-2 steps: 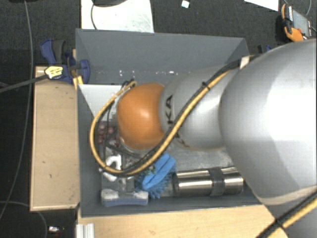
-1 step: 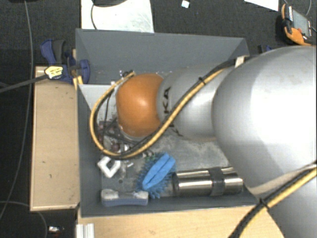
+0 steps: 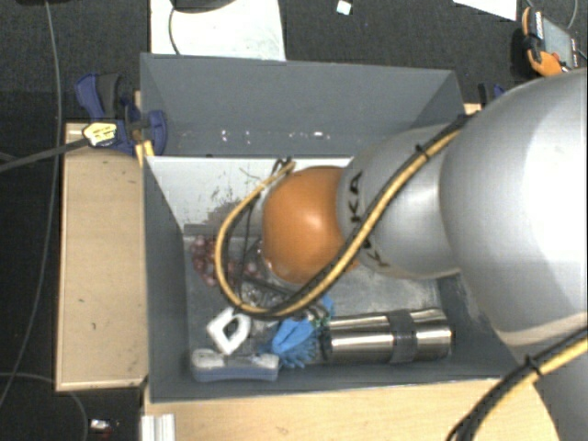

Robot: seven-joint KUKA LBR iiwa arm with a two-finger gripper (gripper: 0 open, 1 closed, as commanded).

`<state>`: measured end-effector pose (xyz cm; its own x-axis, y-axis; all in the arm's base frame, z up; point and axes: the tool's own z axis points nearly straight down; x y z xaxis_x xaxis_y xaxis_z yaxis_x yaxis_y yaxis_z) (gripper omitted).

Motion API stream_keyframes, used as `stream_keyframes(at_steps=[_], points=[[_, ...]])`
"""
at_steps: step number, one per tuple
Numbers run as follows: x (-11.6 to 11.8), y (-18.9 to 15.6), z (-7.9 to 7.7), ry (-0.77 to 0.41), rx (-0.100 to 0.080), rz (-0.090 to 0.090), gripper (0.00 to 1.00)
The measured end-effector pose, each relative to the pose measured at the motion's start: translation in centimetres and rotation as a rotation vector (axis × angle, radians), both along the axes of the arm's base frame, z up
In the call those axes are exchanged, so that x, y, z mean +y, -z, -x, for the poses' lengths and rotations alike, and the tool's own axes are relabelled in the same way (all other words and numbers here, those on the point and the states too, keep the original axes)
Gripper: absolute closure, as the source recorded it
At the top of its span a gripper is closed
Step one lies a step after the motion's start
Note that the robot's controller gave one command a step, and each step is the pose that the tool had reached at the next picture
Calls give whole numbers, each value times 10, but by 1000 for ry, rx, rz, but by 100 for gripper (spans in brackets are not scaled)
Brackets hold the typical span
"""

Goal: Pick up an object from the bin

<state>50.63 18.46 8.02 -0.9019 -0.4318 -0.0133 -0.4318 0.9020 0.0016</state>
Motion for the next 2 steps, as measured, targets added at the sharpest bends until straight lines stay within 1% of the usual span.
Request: stream_keyframes(at_steps=[1,2], points=[[0,0,0,2,0,0,100],[-25,10,3,28,-1,-3,100]])
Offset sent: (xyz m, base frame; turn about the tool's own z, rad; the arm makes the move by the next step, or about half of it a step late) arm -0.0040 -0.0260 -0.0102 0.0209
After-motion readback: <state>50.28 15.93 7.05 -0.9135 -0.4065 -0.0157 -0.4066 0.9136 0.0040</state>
